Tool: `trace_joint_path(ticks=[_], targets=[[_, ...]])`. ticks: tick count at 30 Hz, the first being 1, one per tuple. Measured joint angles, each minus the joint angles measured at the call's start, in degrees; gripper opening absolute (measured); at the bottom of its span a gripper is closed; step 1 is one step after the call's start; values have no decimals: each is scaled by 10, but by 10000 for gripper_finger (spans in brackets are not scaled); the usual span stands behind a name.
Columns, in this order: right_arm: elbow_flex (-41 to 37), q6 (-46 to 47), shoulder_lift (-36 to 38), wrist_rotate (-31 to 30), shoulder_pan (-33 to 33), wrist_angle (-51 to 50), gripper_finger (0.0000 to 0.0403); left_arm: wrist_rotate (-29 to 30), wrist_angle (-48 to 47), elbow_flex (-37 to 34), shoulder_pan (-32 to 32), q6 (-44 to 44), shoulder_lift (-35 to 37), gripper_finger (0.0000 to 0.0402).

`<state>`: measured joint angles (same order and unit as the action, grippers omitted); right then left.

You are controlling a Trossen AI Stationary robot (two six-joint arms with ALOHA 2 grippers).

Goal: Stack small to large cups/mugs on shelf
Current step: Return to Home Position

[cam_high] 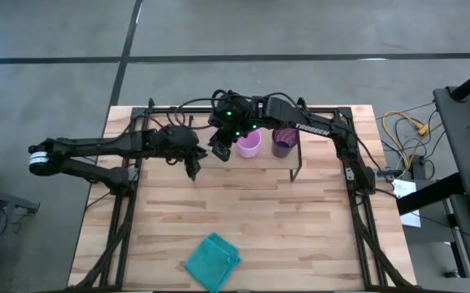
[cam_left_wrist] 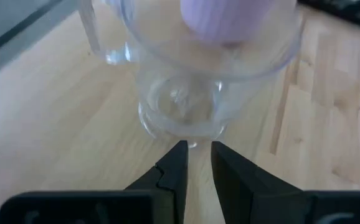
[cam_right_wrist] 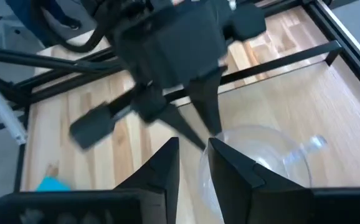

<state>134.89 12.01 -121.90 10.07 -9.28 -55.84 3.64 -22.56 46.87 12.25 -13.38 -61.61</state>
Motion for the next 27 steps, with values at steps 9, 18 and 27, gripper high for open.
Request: trace_joint_path(ticks=[9,18,27], targets=[[1,37,41,4,6,-82,83,0,6,13,0,0,93,56],[1,52,99,4,19,-134,77,0,12,47,0,2,211,57],[1,80,149,4,20,-134,83,0,15,41,0,3,286,57]])
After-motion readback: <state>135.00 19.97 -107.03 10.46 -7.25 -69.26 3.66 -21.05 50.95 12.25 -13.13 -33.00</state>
